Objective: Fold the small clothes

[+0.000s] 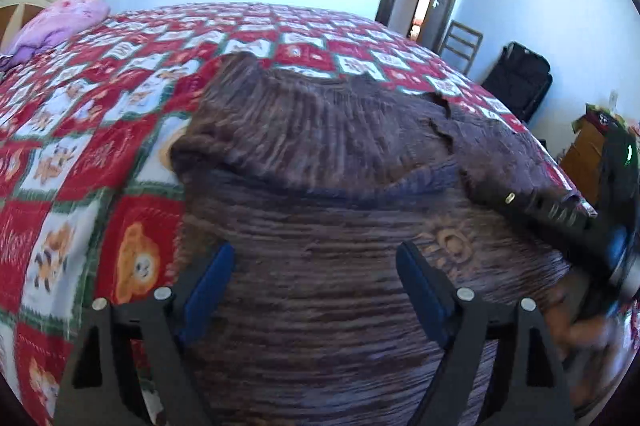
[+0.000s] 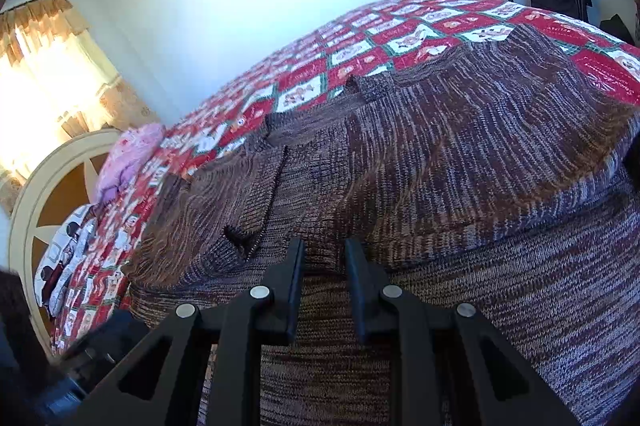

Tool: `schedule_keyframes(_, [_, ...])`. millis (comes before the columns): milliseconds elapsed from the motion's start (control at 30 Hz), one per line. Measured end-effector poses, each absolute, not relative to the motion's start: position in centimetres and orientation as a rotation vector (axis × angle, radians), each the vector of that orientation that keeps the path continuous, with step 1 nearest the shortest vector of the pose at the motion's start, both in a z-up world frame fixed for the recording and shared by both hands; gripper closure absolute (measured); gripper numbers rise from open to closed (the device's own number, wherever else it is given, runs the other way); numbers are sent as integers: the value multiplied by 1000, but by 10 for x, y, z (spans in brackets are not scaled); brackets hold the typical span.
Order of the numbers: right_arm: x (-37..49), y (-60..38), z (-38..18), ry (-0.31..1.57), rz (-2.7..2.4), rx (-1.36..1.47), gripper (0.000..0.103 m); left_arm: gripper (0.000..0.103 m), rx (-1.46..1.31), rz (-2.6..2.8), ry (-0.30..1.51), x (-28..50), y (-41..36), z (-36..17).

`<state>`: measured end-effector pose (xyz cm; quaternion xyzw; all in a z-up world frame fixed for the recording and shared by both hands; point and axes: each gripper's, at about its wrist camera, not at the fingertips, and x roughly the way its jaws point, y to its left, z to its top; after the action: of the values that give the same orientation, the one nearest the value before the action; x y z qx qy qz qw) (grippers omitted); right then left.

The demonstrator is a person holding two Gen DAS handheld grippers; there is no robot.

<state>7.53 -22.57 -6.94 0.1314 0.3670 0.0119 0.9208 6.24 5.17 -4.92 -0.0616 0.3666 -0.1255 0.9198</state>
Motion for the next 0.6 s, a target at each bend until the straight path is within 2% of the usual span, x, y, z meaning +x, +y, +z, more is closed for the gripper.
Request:
schedule_keyframes(67, [81,-219,-56,750,56,272,81,17,-140,-253,727,59,52,-50])
schedule_keyframes(167, [96,-204,-37,721,84,261,81,11,-167,-264,715,59,51,-53])
schedule_keyframes(233, [118,-192,-38,758,84,225,66,8,-167,-277,711,60,50,-54])
schedule_keyframes(267, [128,-186,-42,783,91,209,48,7,-166,-282,708,59,50,-54])
schedule_keyframes(300, [137,-183,-47,803,91,195,43,6,-166,-288,706,59,50,-54])
schedule_keyframes(433, [163,-164,-73,887,69,106,44,5,-195,-311,696,56,56,-54])
schedule_keyframes(533, [168,-145,-77,880,40,-37,57,3,-198,-319,691,56,55,-54])
schedule_keyframes(567, [169,-142,-78,882,47,-55,76,3,-195,-318,691,57,54,-54])
schedule_keyframes(600, [170,-140,-78,886,61,-65,86,3,-189,-316,692,57,53,-54])
